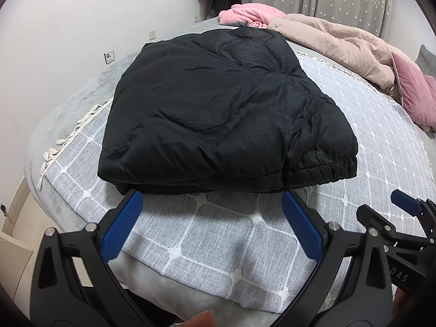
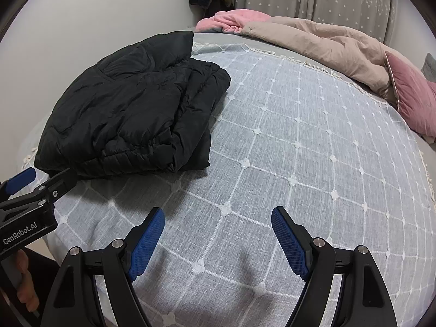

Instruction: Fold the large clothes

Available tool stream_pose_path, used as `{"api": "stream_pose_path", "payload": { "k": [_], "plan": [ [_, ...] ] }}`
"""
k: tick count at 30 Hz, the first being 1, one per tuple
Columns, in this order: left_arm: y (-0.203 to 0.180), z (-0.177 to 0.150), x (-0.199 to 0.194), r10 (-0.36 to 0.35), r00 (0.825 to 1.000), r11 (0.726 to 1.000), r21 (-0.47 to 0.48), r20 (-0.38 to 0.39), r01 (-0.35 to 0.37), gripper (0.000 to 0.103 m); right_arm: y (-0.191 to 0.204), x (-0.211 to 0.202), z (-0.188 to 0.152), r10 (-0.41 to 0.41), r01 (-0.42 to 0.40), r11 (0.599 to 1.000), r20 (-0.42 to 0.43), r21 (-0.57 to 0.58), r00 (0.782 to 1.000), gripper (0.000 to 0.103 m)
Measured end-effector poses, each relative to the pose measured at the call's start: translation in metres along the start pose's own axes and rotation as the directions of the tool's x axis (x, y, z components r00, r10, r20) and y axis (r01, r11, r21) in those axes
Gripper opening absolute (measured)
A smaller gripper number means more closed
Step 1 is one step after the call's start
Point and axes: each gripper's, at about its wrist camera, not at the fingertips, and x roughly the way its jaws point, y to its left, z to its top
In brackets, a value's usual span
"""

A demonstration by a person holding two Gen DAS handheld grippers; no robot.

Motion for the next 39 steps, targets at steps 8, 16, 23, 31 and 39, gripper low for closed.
{"api": "stream_pose_path", "payload": {
  "k": [8,16,23,31,39],
  "plan": [
    [-0.0007,-0.0005,-0.0008,0.0,1.0,1.0,-0.001,0.001,0.0,0.101,0.0002,0.0015,-0.0006,0.001,-0.001,1.0,-0.008,-0.003,1.0,0.082],
    [-0.0007,-0.0009,-0.0008,0.001,1.0,1.0,-0.001,0.0,-0.001,0.101,0.0005,0.0026,-0.001,0.003,-0.003,1.0,-0.011,-0.002,1.0,0.082],
    [-0.0011,-0.001,-0.0012,0.0,1.0,1.0,-0.001,-0.001,0.0,0.101,-0.0001,0.0029,-0.0013,0.004,-0.004,1.0,-0.013,-0.001,1.0,0.082],
    [-0.0015,-0.0011,-0.0011,0.001,1.0,1.0,-0.001,0.001,-0.001,0.101,-0.0007,0.0033,-0.0028,0.006,-0.006,1.0,-0.014,-0.001,1.0,0.082],
    [-0.0019,-0.0013,-0.0015,0.0,1.0,1.0,-0.001,0.002,0.0,0.101,-0.0028,0.0031,-0.0039,0.007,-0.007,1.0,-0.013,0.0,1.0,0.082]
  ]
}}
